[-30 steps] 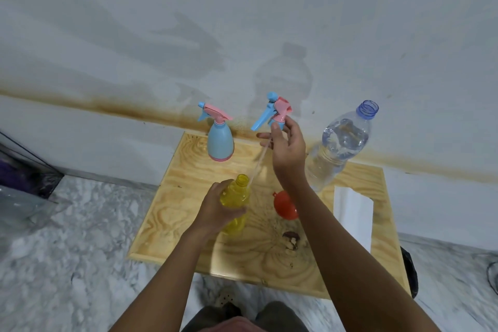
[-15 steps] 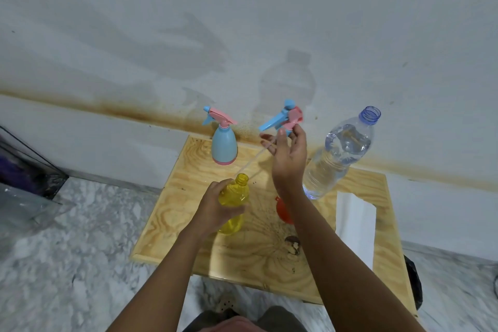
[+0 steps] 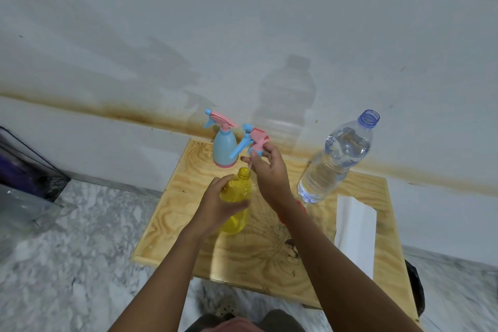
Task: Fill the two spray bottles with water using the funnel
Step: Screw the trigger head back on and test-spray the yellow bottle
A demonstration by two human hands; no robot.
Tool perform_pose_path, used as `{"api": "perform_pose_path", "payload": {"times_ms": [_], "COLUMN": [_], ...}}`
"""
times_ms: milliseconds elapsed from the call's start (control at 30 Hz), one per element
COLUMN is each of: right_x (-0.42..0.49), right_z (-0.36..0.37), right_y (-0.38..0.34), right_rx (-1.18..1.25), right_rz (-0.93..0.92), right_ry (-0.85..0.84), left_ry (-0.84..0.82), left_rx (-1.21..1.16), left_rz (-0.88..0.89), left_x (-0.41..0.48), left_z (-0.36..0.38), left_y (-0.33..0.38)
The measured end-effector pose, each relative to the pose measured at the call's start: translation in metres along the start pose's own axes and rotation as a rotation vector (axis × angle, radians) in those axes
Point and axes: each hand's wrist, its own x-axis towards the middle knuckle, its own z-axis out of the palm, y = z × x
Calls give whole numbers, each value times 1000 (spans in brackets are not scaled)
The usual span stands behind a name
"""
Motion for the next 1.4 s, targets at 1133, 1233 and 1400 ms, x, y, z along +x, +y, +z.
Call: {"api": "perform_pose_path", "payload": {"times_ms": [1133,1233,1400], "right_x": [-11,-13,-21], "right_z": [-11,-6,3], "right_y": [-28,-30,-35], "right_rx": [29,-31,-28], "right_rz": [30,-18,-18], "right_ry": [-108,-45,-49], "left_ry": [-15,-14,-37], "left_rx": [-202,-214,-234], "left_rz": [154,160,181], "left_x": [9,9,6], "left_z": [-10,-11,-11], "left_y": [55,58,64]}}
